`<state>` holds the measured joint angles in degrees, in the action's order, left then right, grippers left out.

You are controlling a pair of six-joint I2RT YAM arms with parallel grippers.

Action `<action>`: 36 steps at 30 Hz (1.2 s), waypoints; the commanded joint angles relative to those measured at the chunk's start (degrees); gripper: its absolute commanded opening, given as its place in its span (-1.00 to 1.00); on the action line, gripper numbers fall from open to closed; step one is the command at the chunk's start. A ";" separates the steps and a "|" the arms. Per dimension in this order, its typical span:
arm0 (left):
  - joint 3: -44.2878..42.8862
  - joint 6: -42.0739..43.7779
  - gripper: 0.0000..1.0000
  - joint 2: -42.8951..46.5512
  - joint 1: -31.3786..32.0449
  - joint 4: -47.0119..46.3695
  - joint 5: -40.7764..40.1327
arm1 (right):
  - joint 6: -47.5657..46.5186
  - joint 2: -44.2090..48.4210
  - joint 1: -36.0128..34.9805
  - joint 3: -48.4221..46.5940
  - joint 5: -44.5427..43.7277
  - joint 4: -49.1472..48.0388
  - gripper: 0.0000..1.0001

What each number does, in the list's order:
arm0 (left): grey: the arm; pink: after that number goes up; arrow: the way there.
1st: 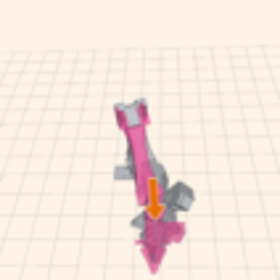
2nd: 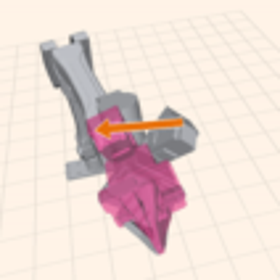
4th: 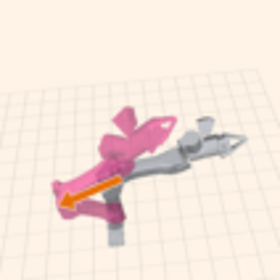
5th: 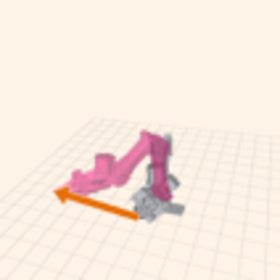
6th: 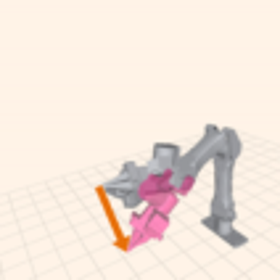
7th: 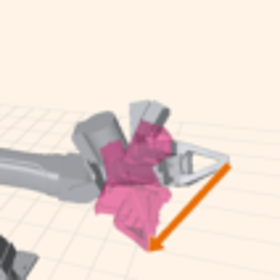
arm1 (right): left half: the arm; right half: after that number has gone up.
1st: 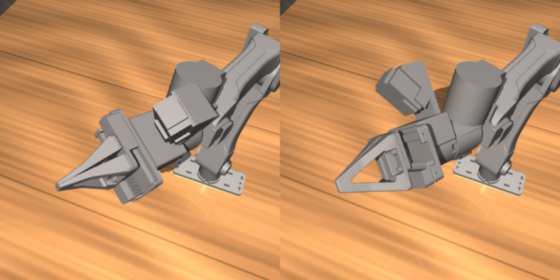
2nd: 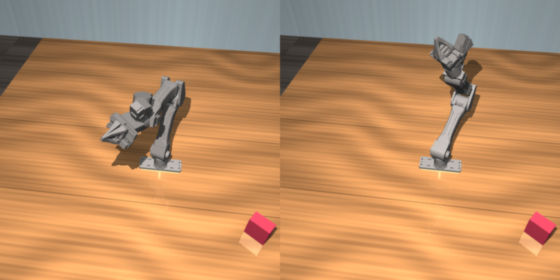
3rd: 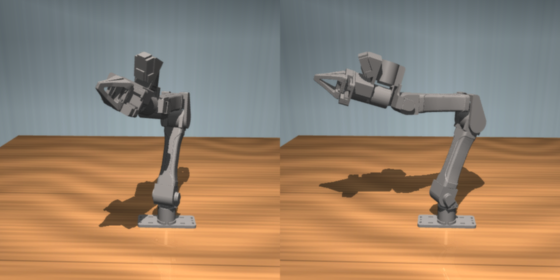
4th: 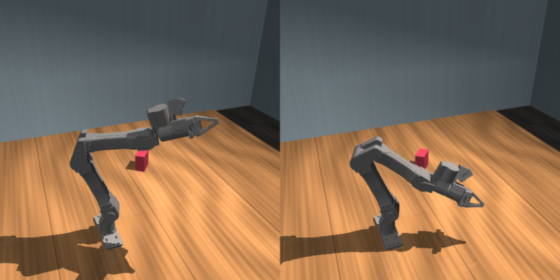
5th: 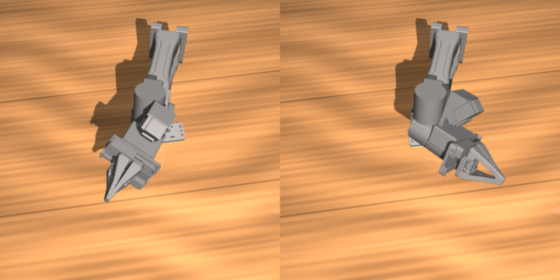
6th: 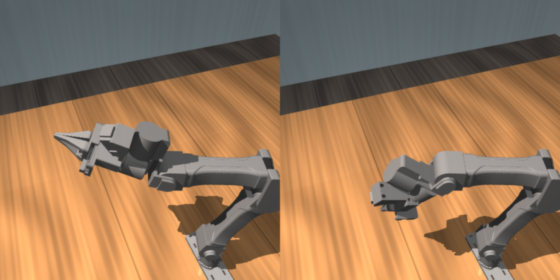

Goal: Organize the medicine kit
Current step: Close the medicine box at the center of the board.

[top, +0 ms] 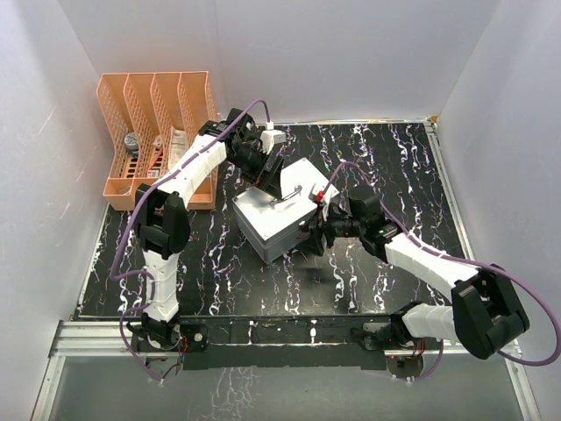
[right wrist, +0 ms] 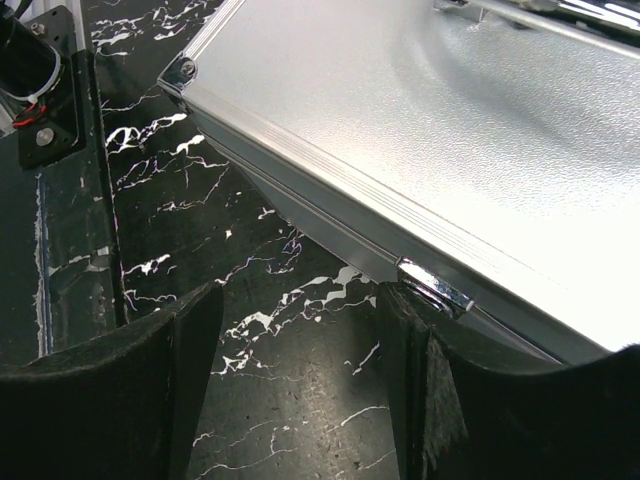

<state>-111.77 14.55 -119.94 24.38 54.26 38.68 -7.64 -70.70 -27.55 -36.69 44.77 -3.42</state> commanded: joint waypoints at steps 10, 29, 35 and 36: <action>2.86 3.73 0.93 -2.57 1.58 5.07 -5.40 | -2.82 1.83 2.90 -0.01 -8.20 -4.62 0.23; 3.35 3.74 0.94 -2.67 1.57 5.00 -5.25 | -2.64 3.90 4.03 1.03 -10.66 -2.77 0.18; 3.57 3.74 0.93 -2.75 1.60 4.71 -5.48 | -2.82 4.79 4.43 1.20 -14.15 -1.10 0.14; 3.51 3.74 0.93 -2.70 1.59 4.67 -5.58 | -2.82 4.96 4.48 1.24 -14.63 -0.92 0.12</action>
<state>-111.48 14.61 -119.94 24.43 53.82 39.03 -9.19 -67.55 -23.46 -35.73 33.50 -2.72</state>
